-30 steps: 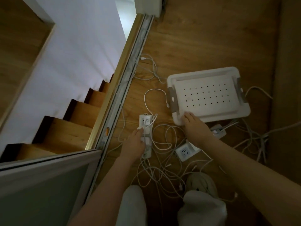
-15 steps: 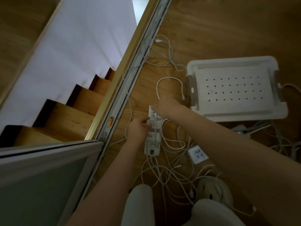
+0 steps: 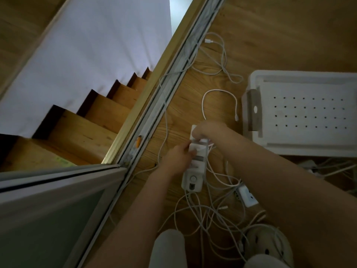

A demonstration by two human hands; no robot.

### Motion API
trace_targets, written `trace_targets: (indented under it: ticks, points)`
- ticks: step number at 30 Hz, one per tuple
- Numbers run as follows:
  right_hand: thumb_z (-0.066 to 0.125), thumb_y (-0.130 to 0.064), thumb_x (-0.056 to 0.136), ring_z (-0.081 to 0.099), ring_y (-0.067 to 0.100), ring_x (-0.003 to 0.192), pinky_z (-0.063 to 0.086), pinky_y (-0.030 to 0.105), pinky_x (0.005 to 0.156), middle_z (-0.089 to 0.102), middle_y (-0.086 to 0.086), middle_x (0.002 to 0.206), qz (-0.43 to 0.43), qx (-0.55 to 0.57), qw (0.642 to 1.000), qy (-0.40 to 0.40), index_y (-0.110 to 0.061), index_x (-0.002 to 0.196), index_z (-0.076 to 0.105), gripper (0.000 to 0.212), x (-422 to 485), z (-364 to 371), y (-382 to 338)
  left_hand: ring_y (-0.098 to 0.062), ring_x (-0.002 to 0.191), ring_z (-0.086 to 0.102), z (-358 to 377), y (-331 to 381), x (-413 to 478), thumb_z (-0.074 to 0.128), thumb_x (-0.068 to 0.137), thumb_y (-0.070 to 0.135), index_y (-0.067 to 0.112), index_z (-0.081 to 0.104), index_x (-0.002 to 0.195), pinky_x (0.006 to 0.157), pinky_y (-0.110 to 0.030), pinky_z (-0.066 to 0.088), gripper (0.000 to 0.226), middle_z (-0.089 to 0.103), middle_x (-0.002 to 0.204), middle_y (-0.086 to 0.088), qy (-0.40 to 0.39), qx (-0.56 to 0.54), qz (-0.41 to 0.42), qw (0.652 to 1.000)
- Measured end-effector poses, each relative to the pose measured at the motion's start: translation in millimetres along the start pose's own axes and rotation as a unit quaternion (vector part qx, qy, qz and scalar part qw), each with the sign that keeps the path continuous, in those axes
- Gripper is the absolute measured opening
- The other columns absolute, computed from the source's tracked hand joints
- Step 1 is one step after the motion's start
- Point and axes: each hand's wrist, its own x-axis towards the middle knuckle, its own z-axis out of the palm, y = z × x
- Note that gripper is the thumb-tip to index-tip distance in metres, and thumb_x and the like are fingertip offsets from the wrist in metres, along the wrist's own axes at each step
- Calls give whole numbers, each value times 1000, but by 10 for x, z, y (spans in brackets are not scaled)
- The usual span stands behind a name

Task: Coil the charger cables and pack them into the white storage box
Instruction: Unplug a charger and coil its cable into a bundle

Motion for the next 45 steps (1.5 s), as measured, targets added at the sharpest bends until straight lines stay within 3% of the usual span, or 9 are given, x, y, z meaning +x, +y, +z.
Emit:
trace_targets:
  ticks: [4,8,10,22,28,31,35,40,45]
  points:
    - [41,-10,94,49,26,100,44,35,97,50,13,87,-5,20,1000,-5,-1,131,44,39,54,8,8,-29,107,56,11,22,0,35,98,41,28,46,132,92,-48,46,38,60,121,-8,-17,22,10,1000]
    - [40,-8,93,48,22,86,40,25,63,38,10,72,12,34,999,21,1,85,52,17,77,17,27,-28,105,56,-11,76,10,38,98,38,25,49,130,91,-46,47,37,60,120,-8,-21,35,-10,999]
    - [39,-10,94,44,20,67,34,24,56,39,9,71,17,37,999,29,-5,67,40,28,28,38,23,-28,104,56,-6,84,25,36,98,39,23,52,127,92,-46,47,37,60,119,-8,-22,52,-21,998]
    - [39,-16,97,49,10,37,37,21,47,46,5,62,-54,218,969,102,-11,64,38,34,-467,-230,155,-28,115,52,-55,245,-43,36,99,29,13,49,131,97,-42,43,38,55,129,-11,-51,91,-44,994]
    - [43,-32,96,55,22,80,37,24,52,53,7,86,-120,174,965,158,-7,82,56,31,-718,-155,416,-30,119,50,-85,327,-61,34,100,29,11,49,131,100,-41,40,39,53,133,-13,-45,124,-54,990]
    - [50,-36,93,53,22,82,31,24,51,52,8,90,-145,234,942,191,-8,89,53,28,-922,-127,550,-30,112,53,-70,373,-96,39,97,25,12,55,126,96,-42,43,35,58,126,-13,-1,126,-57,990]
    - [50,-30,94,53,25,105,36,25,67,52,16,124,-141,280,928,200,5,130,38,52,-1155,-108,708,-30,121,49,-53,529,-215,41,96,17,10,47,133,100,-39,40,38,50,135,-14,8,184,-47,982]
    - [48,-25,93,51,27,112,43,34,84,46,17,132,-134,338,900,240,5,136,26,57,-1508,-169,845,-35,114,53,-129,1207,-743,37,100,23,-2,55,121,95,-39,41,37,58,123,-20,84,0,44,995]
    - [42,-44,95,59,23,76,48,30,59,62,13,96,-191,383,853,297,-1,118,41,48,-2052,-167,935,-23,96,61,-217,1777,-1460,33,100,31,5,60,111,97,-45,45,40,65,106,-12,33,-269,137,953]
